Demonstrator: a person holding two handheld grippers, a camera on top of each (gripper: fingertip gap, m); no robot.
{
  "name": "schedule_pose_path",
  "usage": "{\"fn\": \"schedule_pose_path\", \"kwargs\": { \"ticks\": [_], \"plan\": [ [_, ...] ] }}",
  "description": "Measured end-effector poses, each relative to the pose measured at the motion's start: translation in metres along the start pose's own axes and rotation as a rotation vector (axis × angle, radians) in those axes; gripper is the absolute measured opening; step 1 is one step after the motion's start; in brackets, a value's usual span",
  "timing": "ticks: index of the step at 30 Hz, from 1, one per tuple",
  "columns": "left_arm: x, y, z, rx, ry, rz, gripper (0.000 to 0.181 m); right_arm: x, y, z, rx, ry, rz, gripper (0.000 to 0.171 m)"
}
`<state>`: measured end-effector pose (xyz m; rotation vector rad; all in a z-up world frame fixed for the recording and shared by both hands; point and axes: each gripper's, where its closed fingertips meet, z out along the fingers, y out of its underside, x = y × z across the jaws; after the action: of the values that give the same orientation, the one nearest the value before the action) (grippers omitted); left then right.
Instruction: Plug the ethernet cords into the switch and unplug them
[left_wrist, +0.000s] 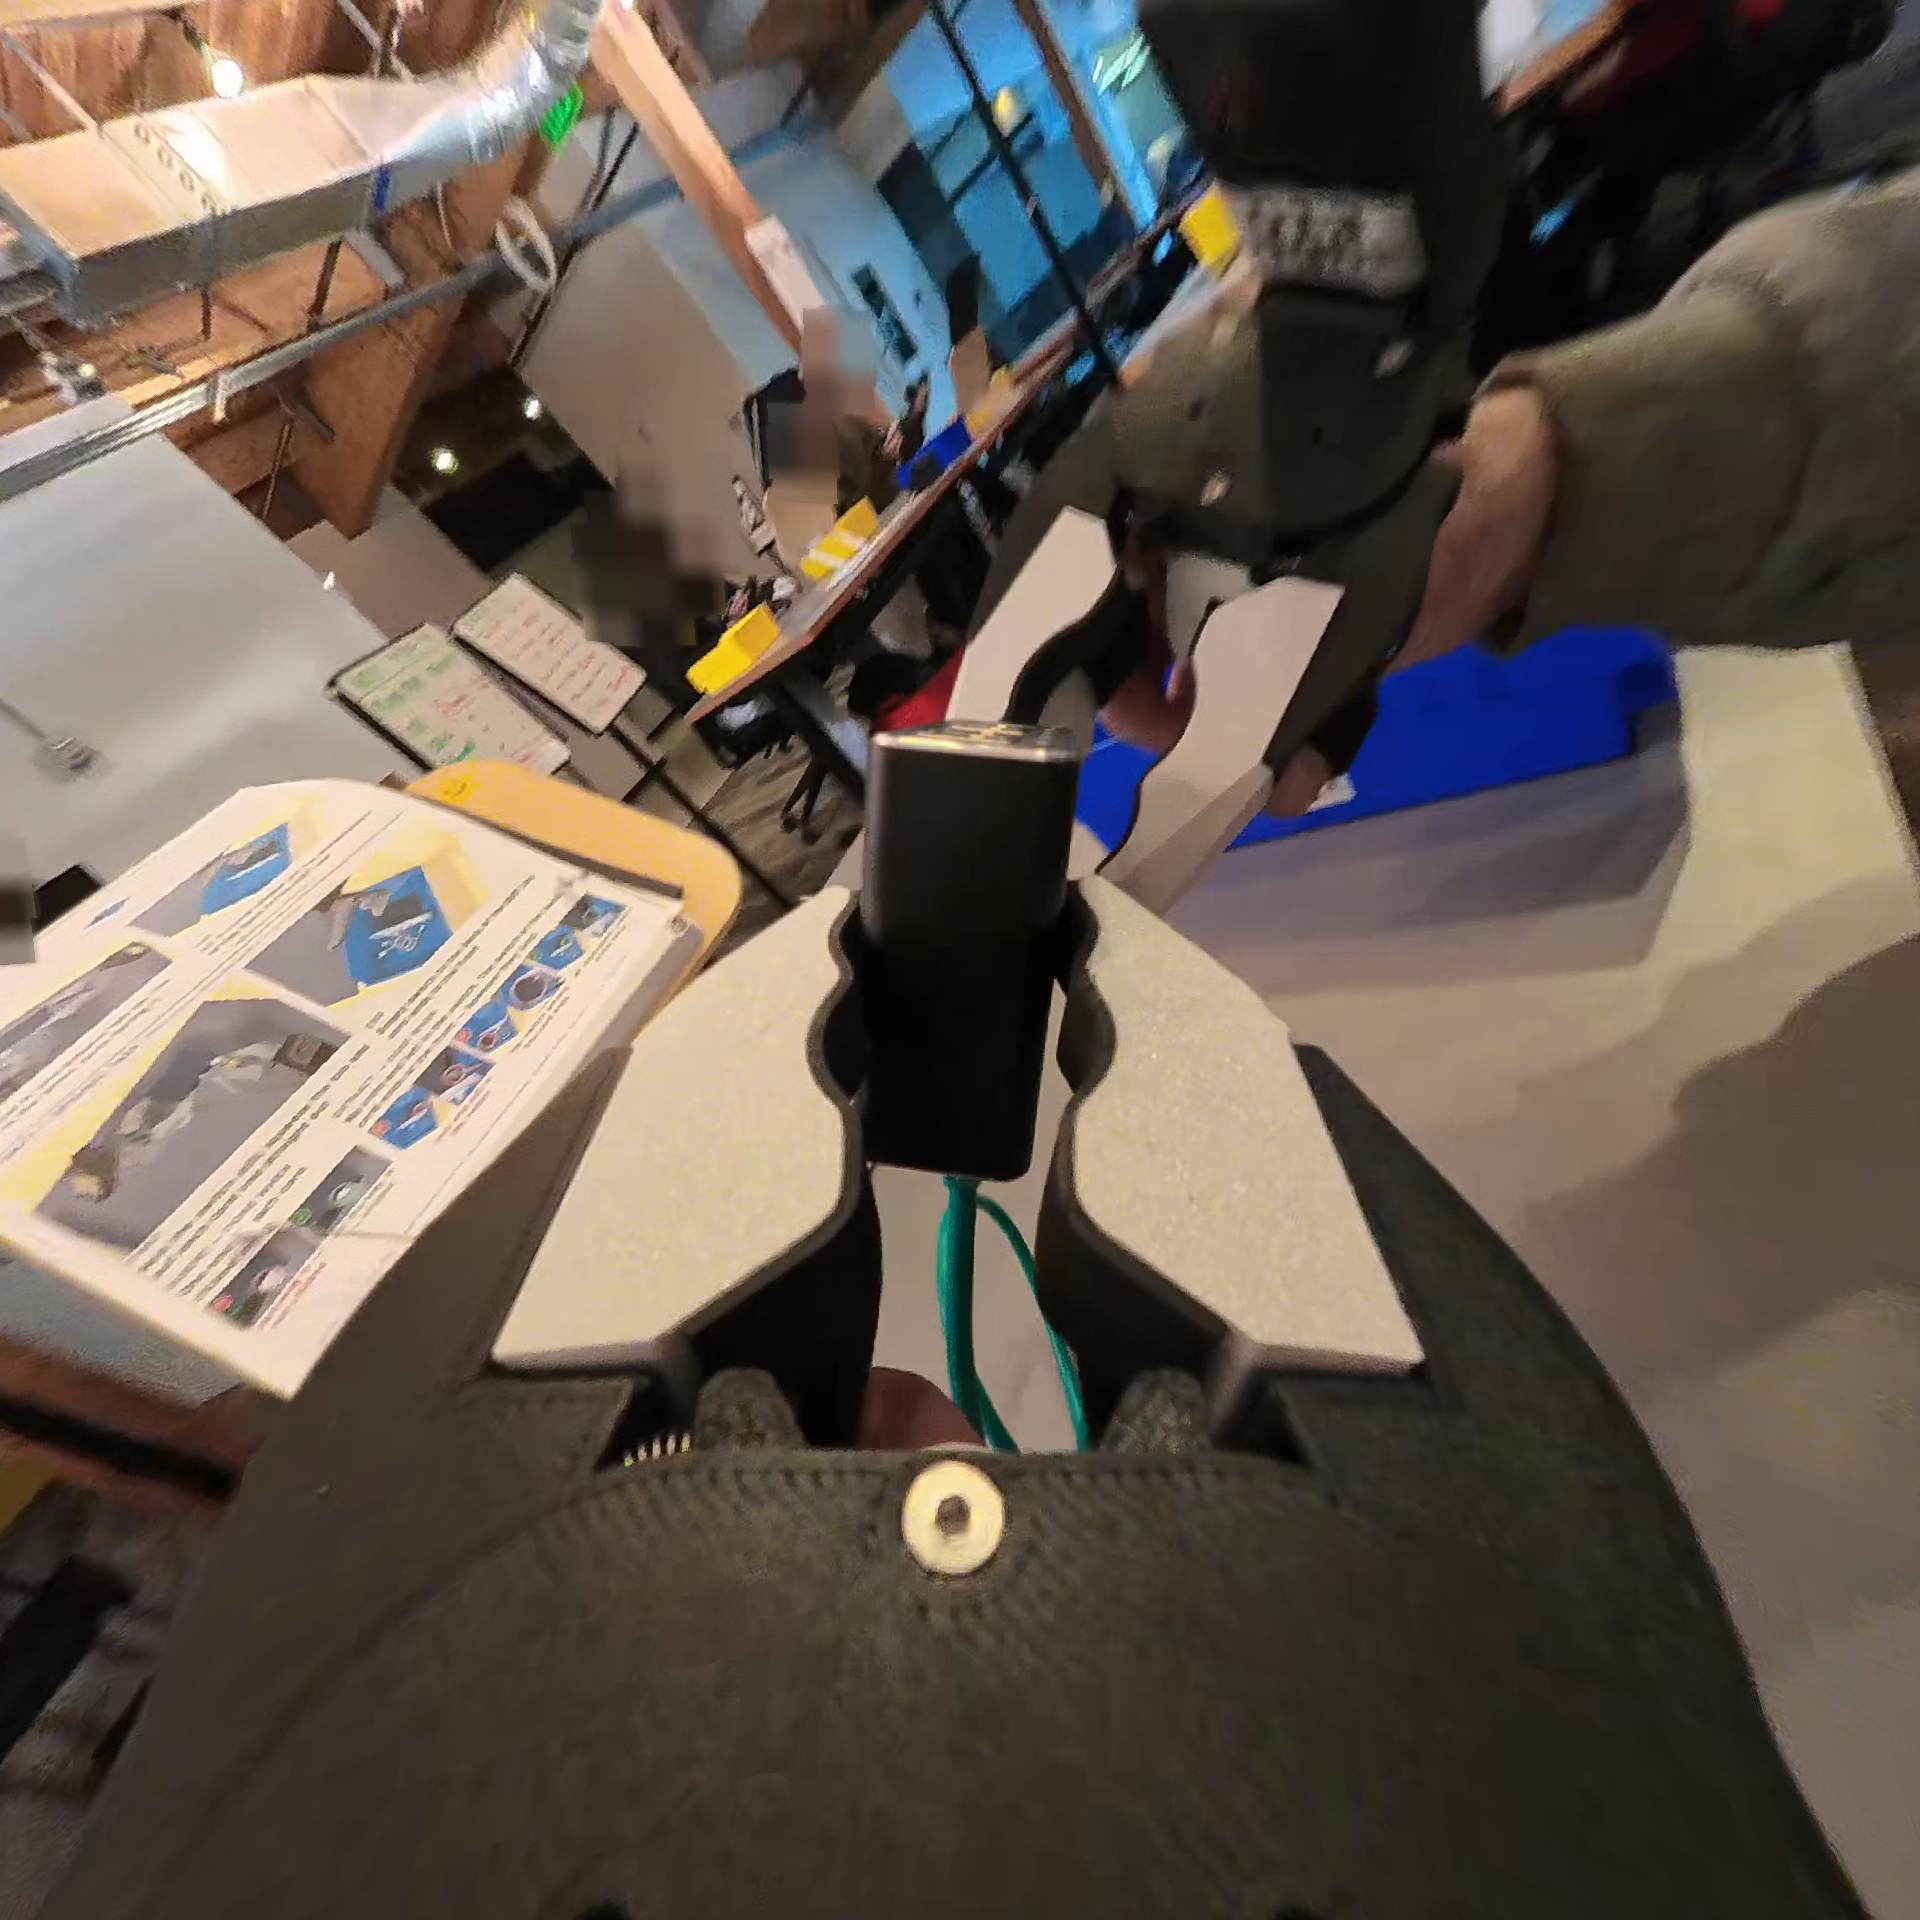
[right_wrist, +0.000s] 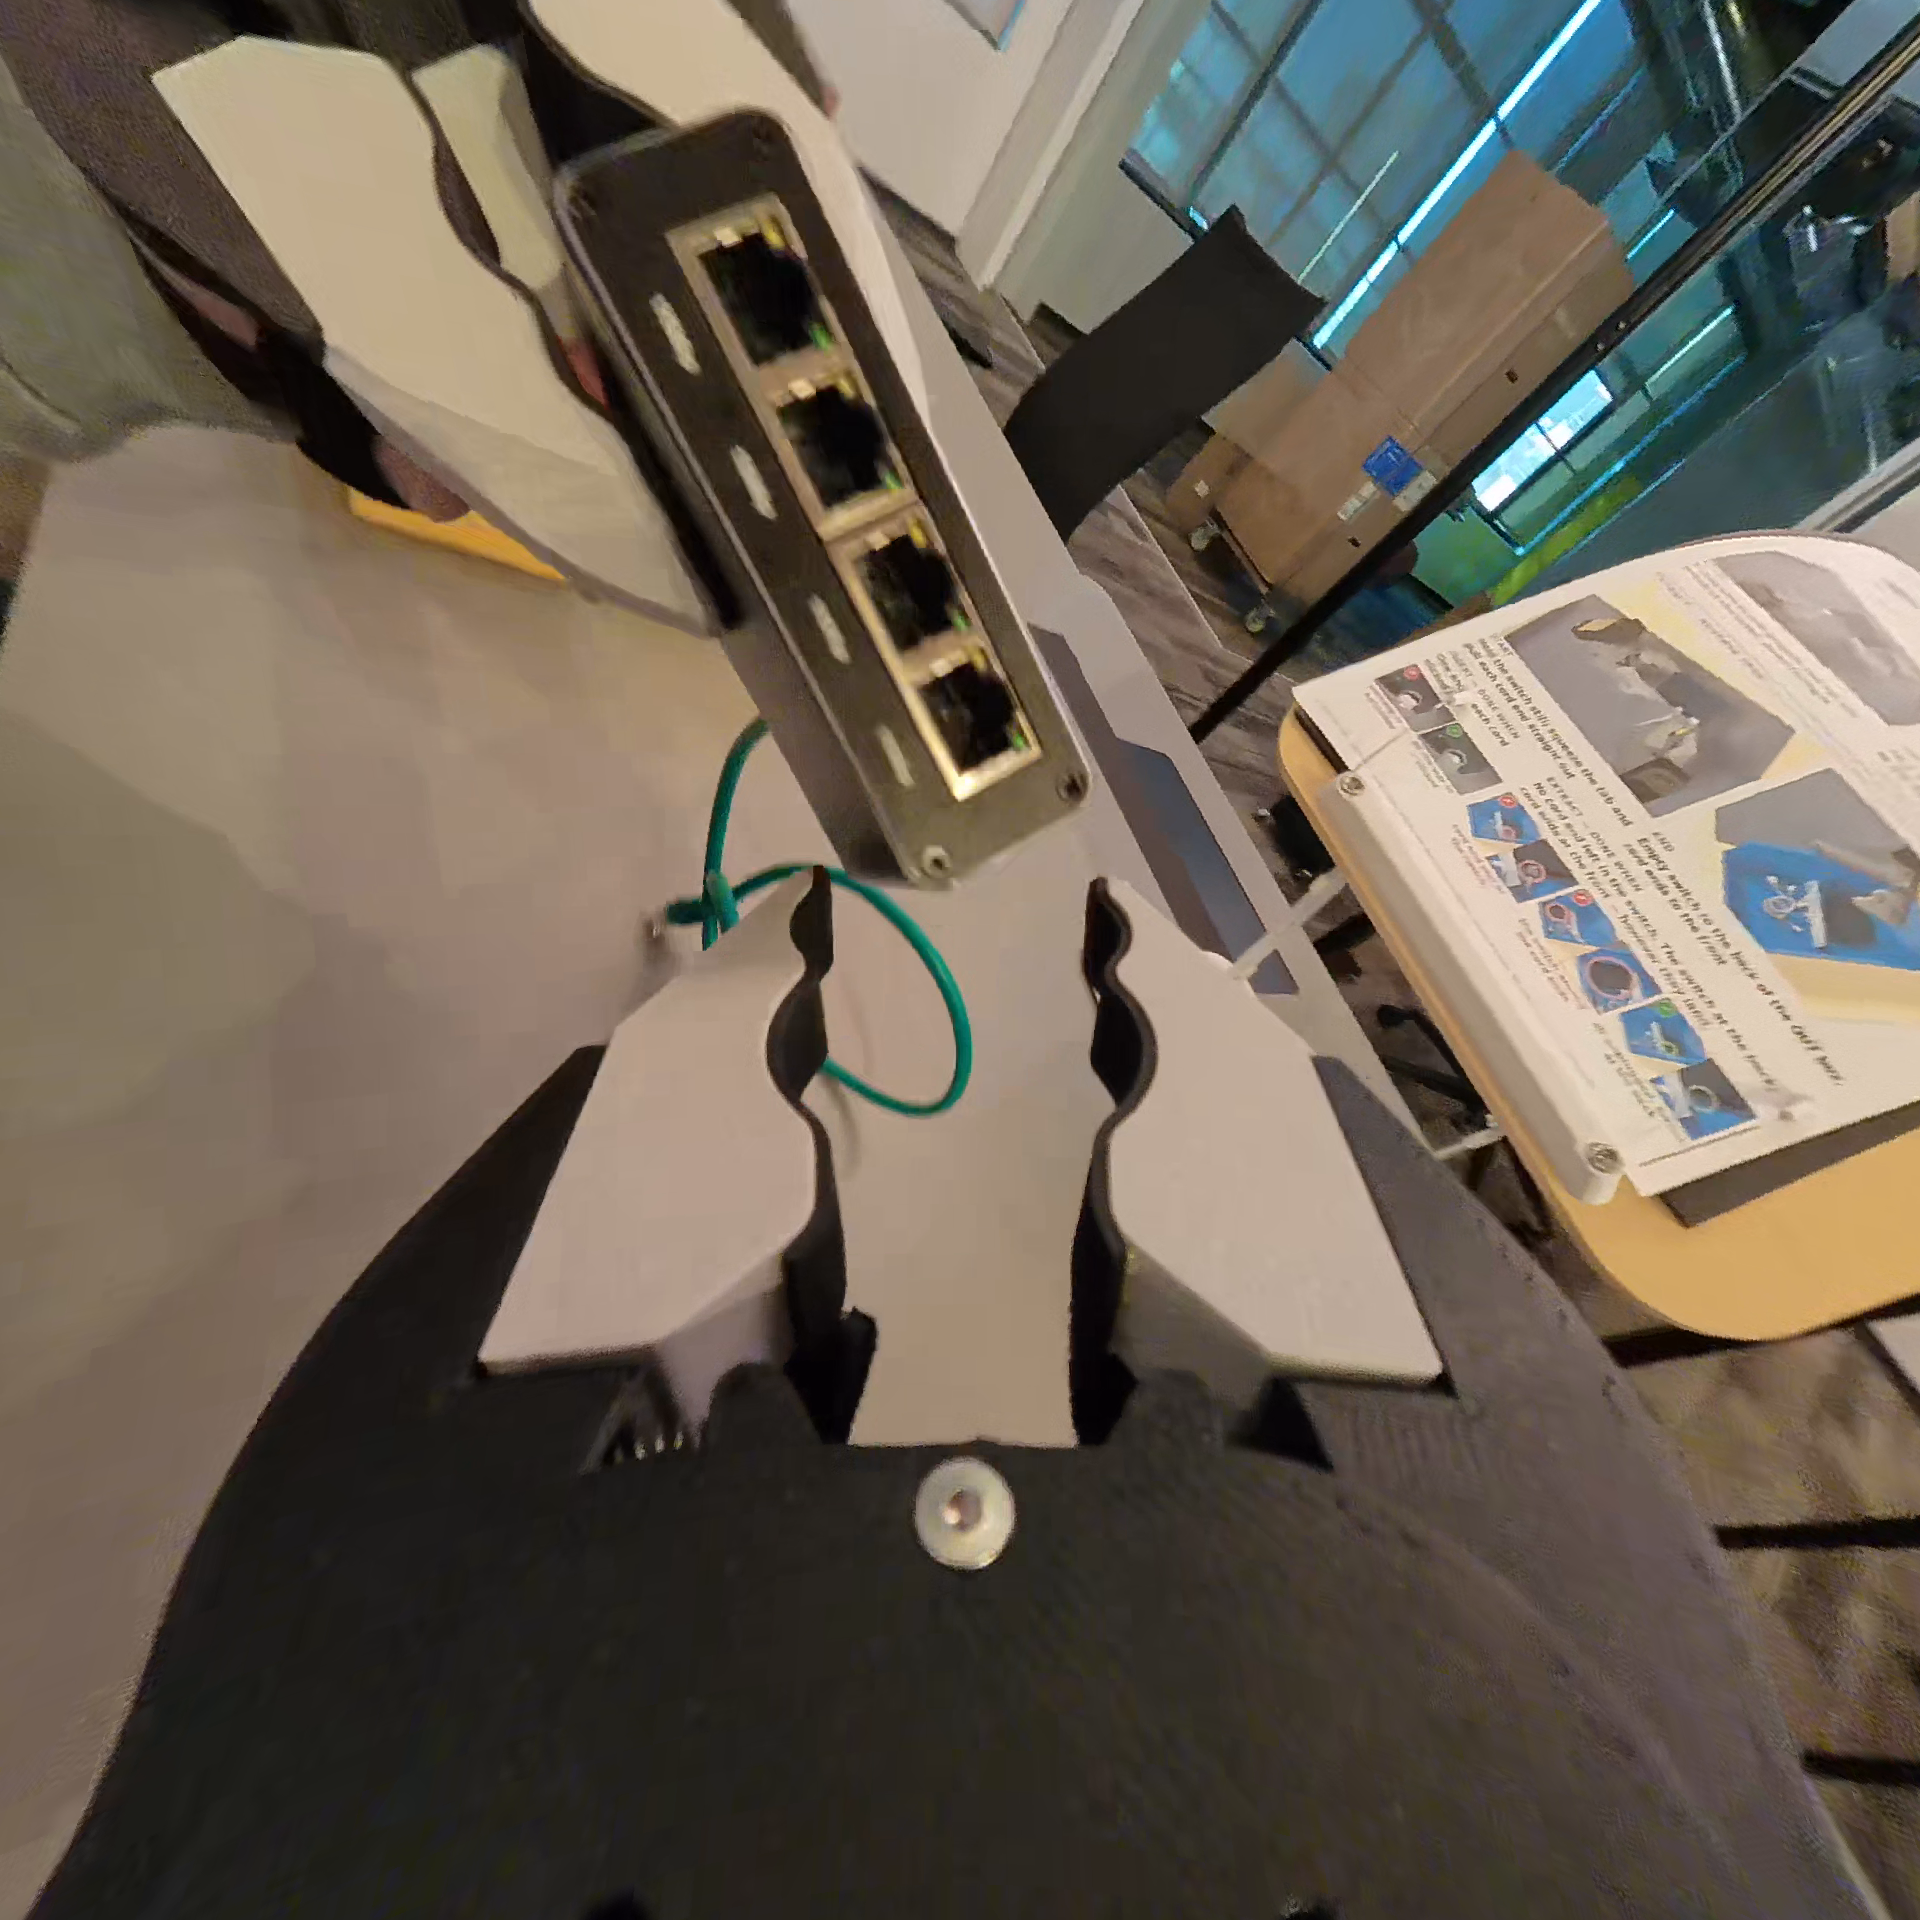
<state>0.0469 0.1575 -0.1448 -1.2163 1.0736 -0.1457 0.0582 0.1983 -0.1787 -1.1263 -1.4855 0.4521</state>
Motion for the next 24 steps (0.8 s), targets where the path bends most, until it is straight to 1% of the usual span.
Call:
{"fn": "schedule_pose_path", "kwargs": {
  "ticks": [4,6,9,11,14,19,20,24],
  "plan": [
    [0.002,-0.015,-0.007,0.113,0.068,-0.077,0.033,-0.012,-0.023,-0.001,0.138,-0.089,0.072,0.045],
    [0.004,-0.016,-0.008,0.151,0.099,-0.112,0.032,-0.019,-0.038,-0.006,0.22,-0.133,0.095,0.038],
    [0.004,-0.021,-0.011,0.226,0.134,-0.181,0.033,-0.021,-0.045,-0.011,0.255,-0.162,0.109,0.036],
    [0.003,-0.019,-0.009,0.239,0.145,-0.221,0.034,-0.02,-0.043,-0.011,0.23,-0.15,0.107,0.036],
    [-0.004,-0.007,-0.004,0.205,0.116,-0.267,0.04,-0.013,-0.034,-0.006,0.153,-0.075,0.077,0.035],
    [-0.023,0.016,-0.008,0.144,-0.015,-0.381,0.052,0.001,-0.018,0.003,0.033,0.064,0.025,0.032],
    [-0.028,0.022,-0.01,0.123,-0.051,-0.407,0.053,0.004,-0.013,0.004,-0.001,0.097,0.006,0.032],
    [-0.021,0.038,-0.013,0.027,-0.067,-0.461,0.066,0.004,0.0,0.011,-0.11,0.164,-0.111,0.031]
  ]
}}
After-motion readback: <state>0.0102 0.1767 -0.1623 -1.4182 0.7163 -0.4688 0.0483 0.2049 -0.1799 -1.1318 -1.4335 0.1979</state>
